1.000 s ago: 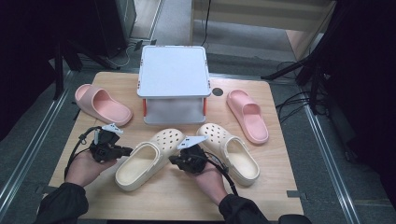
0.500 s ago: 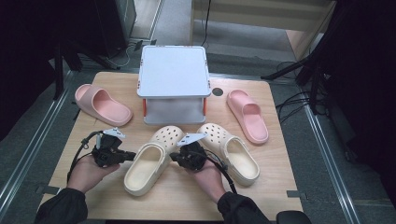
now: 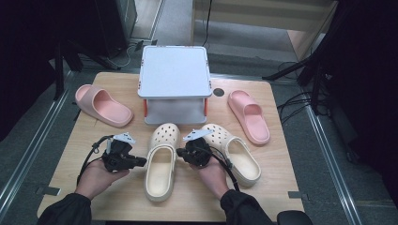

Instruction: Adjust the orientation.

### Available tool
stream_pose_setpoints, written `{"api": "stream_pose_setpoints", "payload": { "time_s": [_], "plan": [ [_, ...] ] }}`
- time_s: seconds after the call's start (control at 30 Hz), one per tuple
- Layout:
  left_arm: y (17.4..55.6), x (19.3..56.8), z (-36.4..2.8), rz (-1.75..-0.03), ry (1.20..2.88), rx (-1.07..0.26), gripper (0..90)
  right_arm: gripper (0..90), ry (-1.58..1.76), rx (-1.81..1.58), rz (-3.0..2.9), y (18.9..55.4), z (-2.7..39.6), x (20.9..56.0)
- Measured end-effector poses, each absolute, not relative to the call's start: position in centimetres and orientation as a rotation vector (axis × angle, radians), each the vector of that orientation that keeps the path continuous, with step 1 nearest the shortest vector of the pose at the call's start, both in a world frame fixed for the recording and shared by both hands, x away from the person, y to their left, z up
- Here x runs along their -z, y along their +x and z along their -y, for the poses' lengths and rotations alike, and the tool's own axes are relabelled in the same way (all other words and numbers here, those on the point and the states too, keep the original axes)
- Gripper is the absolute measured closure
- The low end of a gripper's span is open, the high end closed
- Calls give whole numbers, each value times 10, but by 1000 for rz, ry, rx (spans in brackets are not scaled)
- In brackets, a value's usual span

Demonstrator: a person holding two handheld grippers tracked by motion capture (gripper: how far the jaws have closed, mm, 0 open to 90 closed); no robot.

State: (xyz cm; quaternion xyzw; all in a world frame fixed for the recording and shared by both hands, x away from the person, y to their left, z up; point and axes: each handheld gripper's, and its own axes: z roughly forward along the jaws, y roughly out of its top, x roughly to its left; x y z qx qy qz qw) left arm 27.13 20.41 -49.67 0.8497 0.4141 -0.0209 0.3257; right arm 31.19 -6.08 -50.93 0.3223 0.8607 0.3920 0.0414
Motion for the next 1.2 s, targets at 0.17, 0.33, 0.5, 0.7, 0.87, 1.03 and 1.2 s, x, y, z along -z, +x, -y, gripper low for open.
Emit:
{"api": "stream_pose_setpoints", "payload": {
  "time_s": [0.17, 0.33, 0.5, 0.7, 0.87, 1.03, 1.2],
  "plan": [
    [272, 496, -204, -1093, 2230, 57, 853, 886, 988, -1197, -2634, 313, 63, 509],
    [272, 489, -214, -1117, 2161, 60, 758, 815, 957, -1251, -2615, 313, 70, 502],
    [273, 484, -219, -1123, 2145, 44, 636, 734, 919, -1267, -2636, 308, 79, 493],
    [274, 482, -221, -1112, 2147, 30, 529, 667, 853, -1276, -2657, 300, 94, 484],
    [277, 482, -223, -1103, 2160, 34, 487, 661, 861, -1282, -2660, 292, 111, 478],
    [281, 479, -225, -1093, 2146, 29, 460, 662, 889, -1297, -2646, 287, 125, 474],
    [285, 478, -228, -1098, 2140, 24, 448, 659, 918, -1290, -2638, 285, 136, 472]
  ]
}}
